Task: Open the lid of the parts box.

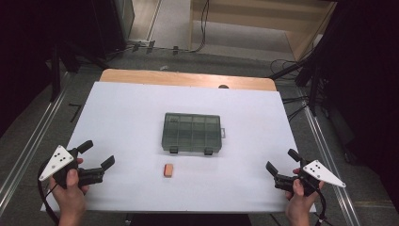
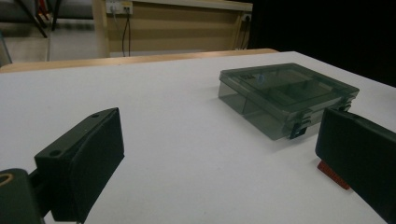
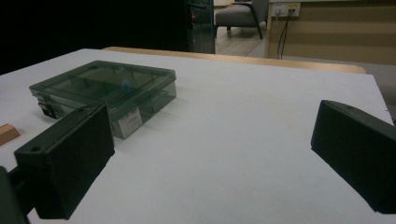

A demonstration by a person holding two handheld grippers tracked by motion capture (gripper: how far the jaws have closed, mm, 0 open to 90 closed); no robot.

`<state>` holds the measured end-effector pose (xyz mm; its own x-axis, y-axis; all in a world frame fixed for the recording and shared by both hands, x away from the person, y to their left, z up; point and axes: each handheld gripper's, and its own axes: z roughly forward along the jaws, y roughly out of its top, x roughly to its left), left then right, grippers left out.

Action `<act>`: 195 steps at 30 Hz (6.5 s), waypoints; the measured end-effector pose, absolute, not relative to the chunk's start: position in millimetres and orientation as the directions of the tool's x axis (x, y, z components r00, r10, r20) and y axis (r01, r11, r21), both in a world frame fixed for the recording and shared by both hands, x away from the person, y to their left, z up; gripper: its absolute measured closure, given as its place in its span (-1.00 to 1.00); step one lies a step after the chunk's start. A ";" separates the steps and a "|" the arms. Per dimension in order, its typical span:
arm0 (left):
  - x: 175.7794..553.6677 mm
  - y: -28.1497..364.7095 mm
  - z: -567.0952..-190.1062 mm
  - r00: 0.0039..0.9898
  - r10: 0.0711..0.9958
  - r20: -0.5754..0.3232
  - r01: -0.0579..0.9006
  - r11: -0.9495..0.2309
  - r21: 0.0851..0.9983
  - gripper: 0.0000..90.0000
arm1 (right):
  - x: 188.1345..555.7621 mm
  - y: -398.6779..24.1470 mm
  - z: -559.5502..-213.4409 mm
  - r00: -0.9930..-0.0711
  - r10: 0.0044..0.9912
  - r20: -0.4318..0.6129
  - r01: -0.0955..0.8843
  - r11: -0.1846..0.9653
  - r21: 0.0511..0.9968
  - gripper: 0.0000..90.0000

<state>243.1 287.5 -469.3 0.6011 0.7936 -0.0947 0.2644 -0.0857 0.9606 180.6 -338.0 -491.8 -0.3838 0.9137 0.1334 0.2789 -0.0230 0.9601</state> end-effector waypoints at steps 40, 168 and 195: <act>281.9 204.7 -430.0 0.750 0.648 -0.130 0.299 -0.158 0.941 0.80 | 226.8 -292.8 -436.5 -0.482 0.867 0.126 0.336 0.050 0.940 0.81; 336.9 171.4 -479.9 0.827 0.483 -0.287 0.449 -0.261 0.855 1.00 | 297.3 -236.6 -475.3 -0.733 0.656 0.179 0.468 0.296 0.832 0.97; 371.2 153.5 -449.1 0.815 0.515 -0.267 0.387 -0.139 0.912 1.00 | 329.4 -223.6 -443.3 -0.691 0.706 0.154 0.403 0.200 0.893 0.97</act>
<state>371.2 153.5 -449.1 0.8147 0.5149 -0.2667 0.3865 -0.1394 0.9117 329.4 -223.6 -443.3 -0.6909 0.7065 0.1537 0.4029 0.1996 0.8932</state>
